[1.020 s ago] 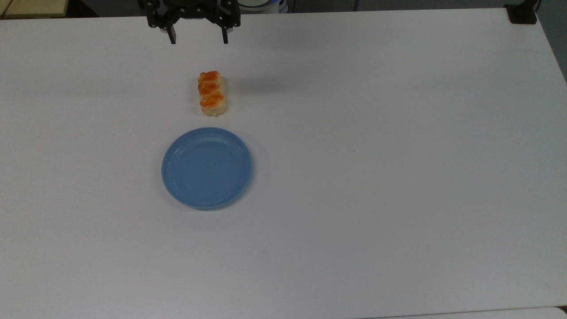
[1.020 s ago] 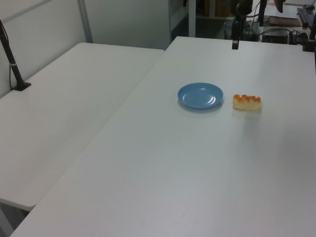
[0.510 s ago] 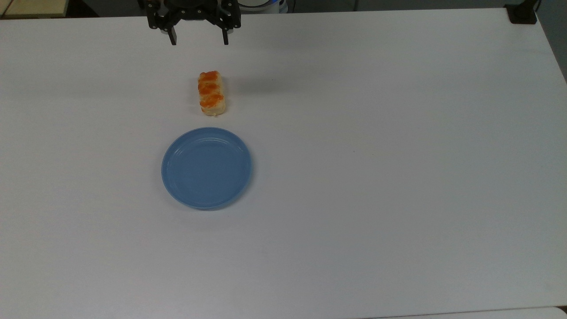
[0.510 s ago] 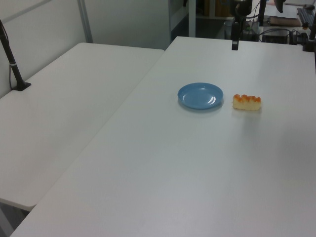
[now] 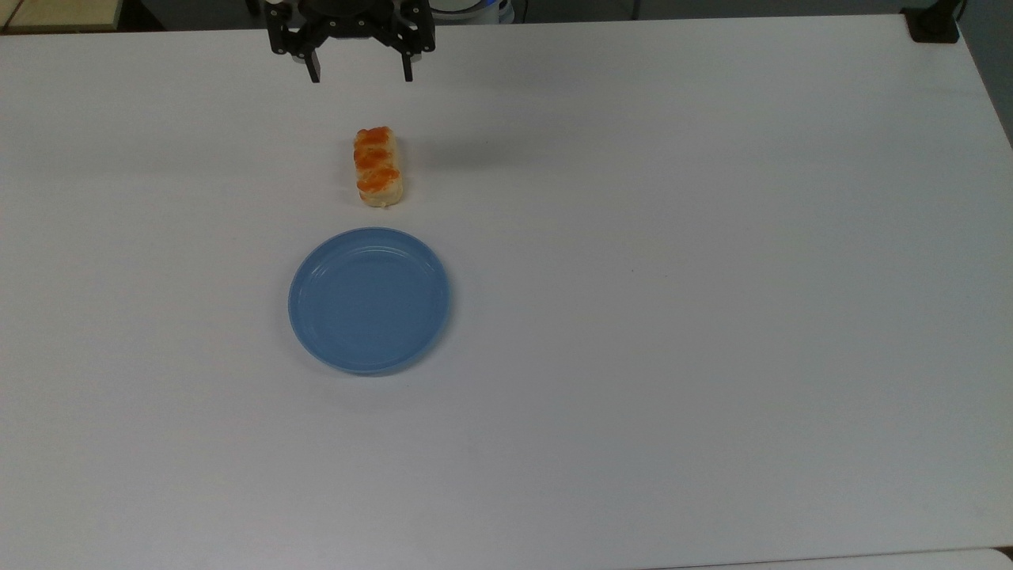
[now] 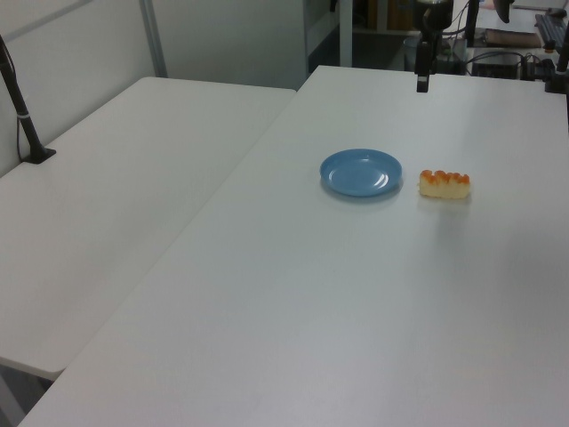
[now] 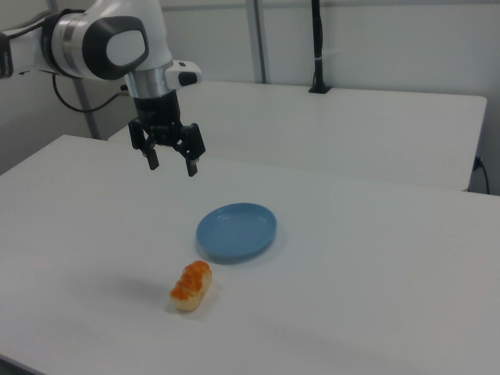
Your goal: Put the bread on a plate
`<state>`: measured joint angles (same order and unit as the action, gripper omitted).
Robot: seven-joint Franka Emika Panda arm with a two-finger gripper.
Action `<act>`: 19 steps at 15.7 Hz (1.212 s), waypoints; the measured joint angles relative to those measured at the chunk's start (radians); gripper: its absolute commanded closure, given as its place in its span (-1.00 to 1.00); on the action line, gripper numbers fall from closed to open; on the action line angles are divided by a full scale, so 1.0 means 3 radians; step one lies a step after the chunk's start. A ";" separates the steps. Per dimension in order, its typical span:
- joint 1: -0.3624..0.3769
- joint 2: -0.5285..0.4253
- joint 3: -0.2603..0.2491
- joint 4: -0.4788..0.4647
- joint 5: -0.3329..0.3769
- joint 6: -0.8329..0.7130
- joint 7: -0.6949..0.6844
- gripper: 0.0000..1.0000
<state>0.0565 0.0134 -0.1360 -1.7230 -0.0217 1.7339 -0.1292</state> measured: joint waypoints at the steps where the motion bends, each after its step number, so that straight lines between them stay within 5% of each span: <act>1: 0.0000 0.0008 0.0006 -0.0007 0.0000 0.0000 0.0000 -1.00; 12: 0.0009 0.0157 0.0023 -0.0499 -0.0051 0.0047 -0.0175 -1.00; 19: 0.0008 0.0216 0.0024 -0.1378 -0.0266 0.1165 -0.0222 -1.00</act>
<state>0.0590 0.0783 -0.1289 -2.1366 -0.1015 2.0834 -0.1957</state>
